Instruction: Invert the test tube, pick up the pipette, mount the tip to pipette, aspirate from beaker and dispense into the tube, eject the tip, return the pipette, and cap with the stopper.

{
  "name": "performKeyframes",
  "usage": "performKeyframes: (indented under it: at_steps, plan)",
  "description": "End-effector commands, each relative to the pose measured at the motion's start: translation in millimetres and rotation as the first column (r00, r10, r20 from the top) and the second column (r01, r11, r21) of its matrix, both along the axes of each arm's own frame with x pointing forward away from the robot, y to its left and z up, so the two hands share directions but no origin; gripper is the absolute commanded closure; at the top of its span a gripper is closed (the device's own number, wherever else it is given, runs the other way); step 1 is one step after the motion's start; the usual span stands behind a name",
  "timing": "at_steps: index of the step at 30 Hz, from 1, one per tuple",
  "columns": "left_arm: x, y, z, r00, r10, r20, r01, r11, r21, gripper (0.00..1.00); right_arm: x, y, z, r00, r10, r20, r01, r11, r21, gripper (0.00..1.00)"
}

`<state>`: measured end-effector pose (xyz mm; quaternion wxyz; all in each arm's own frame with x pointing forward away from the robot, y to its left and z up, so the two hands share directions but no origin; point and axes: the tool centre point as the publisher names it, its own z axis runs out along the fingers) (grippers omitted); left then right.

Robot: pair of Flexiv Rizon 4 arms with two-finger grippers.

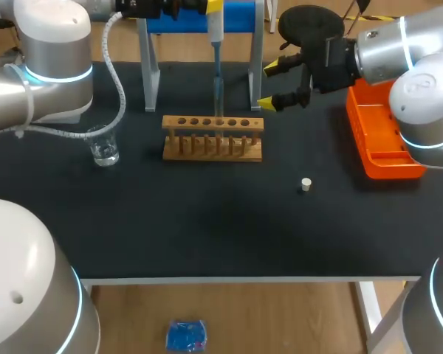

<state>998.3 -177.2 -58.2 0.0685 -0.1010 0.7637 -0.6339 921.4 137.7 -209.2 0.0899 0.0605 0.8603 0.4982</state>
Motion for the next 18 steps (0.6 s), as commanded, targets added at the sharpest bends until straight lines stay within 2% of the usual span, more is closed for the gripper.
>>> performKeyframes:
  at_steps: [1,18]
  plan:
    - [-3.0,-1.2,5.9,1.0,0.005,0.003,-0.005,1.0,0.007,1.0,-0.1,0.2,-0.6,1.0,0.0,0.001,0.0,1.0,0.001,0.0]
    - [-9.8,-4.1,25.0,0.999,0.012,0.03,-0.013,1.0,0.024,1.0,-0.1,0.2,-0.6,1.0,0.0,0.001,0.0,1.0,0.001,0.0]
